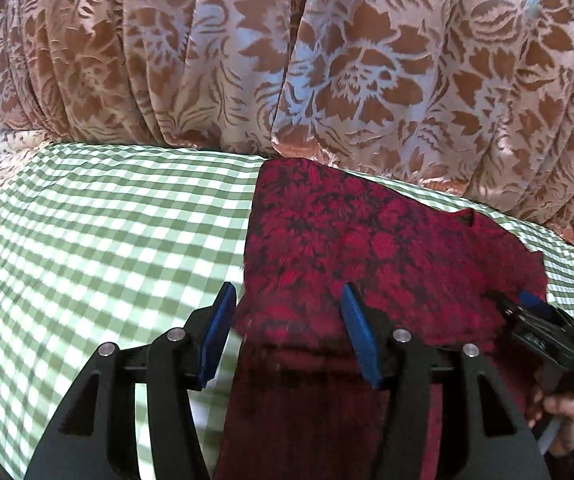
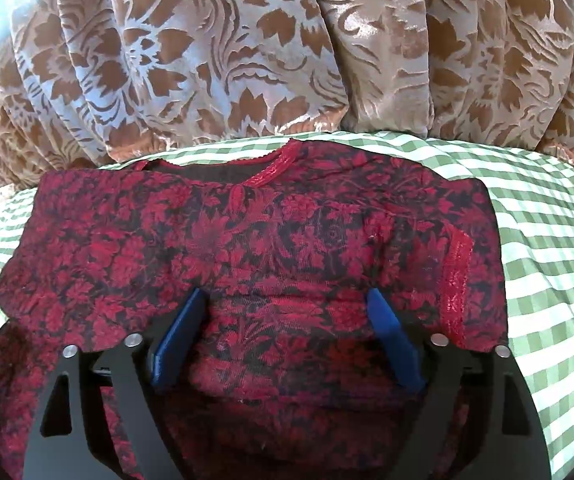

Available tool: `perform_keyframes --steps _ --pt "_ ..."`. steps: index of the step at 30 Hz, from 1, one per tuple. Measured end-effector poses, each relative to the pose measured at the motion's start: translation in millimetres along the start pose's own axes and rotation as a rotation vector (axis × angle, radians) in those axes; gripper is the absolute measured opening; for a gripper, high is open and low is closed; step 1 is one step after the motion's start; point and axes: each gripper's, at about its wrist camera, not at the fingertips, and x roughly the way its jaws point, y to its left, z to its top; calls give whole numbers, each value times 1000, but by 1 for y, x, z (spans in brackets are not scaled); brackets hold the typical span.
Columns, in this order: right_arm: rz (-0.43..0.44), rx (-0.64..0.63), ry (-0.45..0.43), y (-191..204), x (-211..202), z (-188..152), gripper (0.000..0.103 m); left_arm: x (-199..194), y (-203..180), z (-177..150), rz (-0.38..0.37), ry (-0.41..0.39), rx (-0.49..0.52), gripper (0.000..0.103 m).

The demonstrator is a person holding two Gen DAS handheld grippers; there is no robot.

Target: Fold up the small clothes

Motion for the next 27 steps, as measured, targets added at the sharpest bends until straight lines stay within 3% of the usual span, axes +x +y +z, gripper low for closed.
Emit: perform_keyframes --steps 4,9,14,17,22,27 --pt "-17 -3 18 5 -16 -1 99 -28 6 -10 -6 -26 -2 59" --pt "7 14 28 3 -47 -19 99 -50 13 -22 -14 -34 -11 61" --pt "30 56 122 -6 -67 -48 99 -63 17 -42 -10 -28 -8 65" --pt "56 80 177 -12 -81 -69 99 -64 22 -65 -30 16 -23 65" --pt "92 43 179 -16 -114 -107 99 -76 30 -106 -20 59 19 65" --pt "124 -11 160 -20 -141 -132 99 -93 51 -133 -27 100 -36 65"
